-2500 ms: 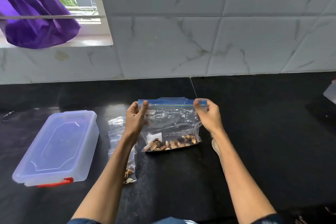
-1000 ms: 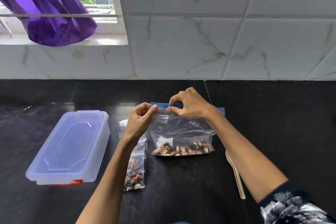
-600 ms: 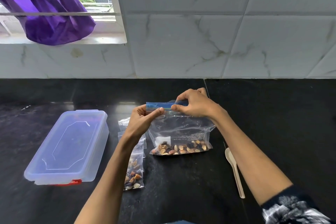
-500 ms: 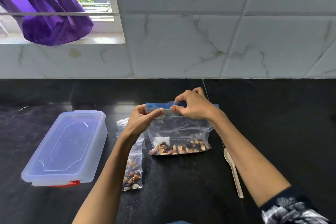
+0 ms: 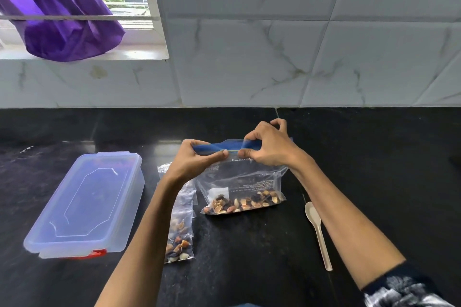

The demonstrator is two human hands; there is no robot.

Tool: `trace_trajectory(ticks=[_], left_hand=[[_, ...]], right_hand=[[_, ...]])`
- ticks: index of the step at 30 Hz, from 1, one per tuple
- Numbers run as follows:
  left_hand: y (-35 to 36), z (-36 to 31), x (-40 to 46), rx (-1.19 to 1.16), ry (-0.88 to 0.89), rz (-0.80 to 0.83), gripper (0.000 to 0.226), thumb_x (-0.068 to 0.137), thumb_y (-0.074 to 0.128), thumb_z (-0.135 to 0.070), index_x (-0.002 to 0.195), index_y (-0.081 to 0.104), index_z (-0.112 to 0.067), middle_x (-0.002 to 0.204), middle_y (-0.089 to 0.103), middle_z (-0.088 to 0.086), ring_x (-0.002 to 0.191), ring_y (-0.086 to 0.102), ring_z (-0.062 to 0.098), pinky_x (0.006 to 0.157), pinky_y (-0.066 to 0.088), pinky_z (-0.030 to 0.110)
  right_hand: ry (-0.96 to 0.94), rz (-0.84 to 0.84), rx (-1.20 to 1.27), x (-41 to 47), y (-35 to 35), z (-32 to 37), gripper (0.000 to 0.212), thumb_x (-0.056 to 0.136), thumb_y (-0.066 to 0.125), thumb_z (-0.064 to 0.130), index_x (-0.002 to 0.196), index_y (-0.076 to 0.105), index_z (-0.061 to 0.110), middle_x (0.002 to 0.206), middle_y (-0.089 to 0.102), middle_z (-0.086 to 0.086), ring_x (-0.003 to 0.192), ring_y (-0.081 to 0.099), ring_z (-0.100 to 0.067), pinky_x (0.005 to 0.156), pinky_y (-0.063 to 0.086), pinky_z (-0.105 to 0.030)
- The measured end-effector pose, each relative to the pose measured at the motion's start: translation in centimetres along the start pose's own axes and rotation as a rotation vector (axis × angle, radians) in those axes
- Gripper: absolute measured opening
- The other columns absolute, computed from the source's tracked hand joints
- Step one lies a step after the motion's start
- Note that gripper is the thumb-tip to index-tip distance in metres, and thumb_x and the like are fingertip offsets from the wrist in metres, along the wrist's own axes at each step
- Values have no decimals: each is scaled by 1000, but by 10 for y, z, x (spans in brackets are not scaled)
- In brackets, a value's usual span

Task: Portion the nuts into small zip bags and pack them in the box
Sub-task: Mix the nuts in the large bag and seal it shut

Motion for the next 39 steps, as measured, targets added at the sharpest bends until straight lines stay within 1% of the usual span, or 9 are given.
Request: trace_trajectory(ticks=[7, 11, 14, 17, 19, 23, 30, 34, 39], left_hand=[[-3, -23, 4, 209, 76, 21, 15, 74, 77, -27, 79, 76, -13, 75, 73, 7, 72, 67, 19, 70, 55, 36], [-6, -20, 8, 345, 37, 51, 25, 69, 79, -40, 74, 76, -16, 73, 73, 1, 73, 67, 17, 70, 55, 38], [14, -34, 15, 681, 64, 106, 38, 65, 77, -56, 84, 74, -24, 82, 70, -10, 78, 66, 10, 70, 56, 33], [41, -48, 18, 845, 140, 175, 31, 77, 72, -47, 89, 73, -19, 71, 60, -11, 64, 55, 7, 56, 44, 26], [42, -49, 20, 858, 157, 163, 23, 83, 69, -39, 89, 74, -17, 68, 59, -6, 59, 50, 10, 53, 39, 27], [30, -46, 20, 760, 147, 119, 19, 82, 70, -36, 86, 75, -18, 78, 67, -2, 73, 62, 17, 66, 55, 38], [63, -56, 22, 702, 213, 201, 26, 82, 69, -40, 87, 71, -14, 69, 55, -7, 59, 46, 9, 53, 31, 19], [51, -53, 27, 585, 212, 154, 24, 84, 69, -32, 97, 72, -12, 79, 61, -6, 67, 54, 8, 57, 36, 16], [50, -57, 26, 618, 272, 137, 27, 85, 67, -30, 102, 71, -10, 88, 60, -5, 76, 57, 9, 62, 42, 16]], right_hand=[[21, 47, 8, -3, -11, -5, 21, 76, 69, 54, 86, 70, 35, 90, 65, 16, 99, 40, -7, 100, 21, -36], [56, 122, 134, -7, -13, -22, 11, 78, 73, 42, 79, 72, 31, 82, 66, 16, 87, 60, -10, 85, 51, -44], [19, 133, 125, -7, -2, -12, 10, 80, 72, 39, 79, 72, 29, 80, 66, 11, 82, 60, -11, 75, 52, -39], [5, 110, 164, -5, -3, -10, 14, 78, 73, 41, 82, 73, 28, 81, 67, 11, 82, 61, -9, 72, 50, -33], [28, 95, 229, -5, -9, -20, 17, 77, 75, 40, 86, 74, 26, 85, 69, 10, 85, 62, -7, 73, 50, -28], [94, 5, 291, -11, -20, -43, 7, 79, 75, 31, 81, 70, 27, 84, 69, 1, 76, 60, -10, 65, 46, -23], [22, 60, 412, -8, -12, -31, 8, 78, 76, 25, 85, 73, 20, 78, 70, 0, 74, 63, -16, 71, 51, -29], [20, 42, 600, -14, -9, -47, 7, 82, 71, 21, 87, 73, 16, 82, 73, 6, 82, 70, -7, 77, 54, -18], [34, 49, 719, -21, 17, -56, 2, 87, 65, 19, 87, 65, 18, 89, 70, 0, 90, 68, -9, 83, 52, -20]])
Point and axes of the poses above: each hand's wrist, its own x-axis towards the middle knuckle, its own y-axis out of the palm, z = x × y, the point moved 10 cm from there along x, towards the middle knuckle
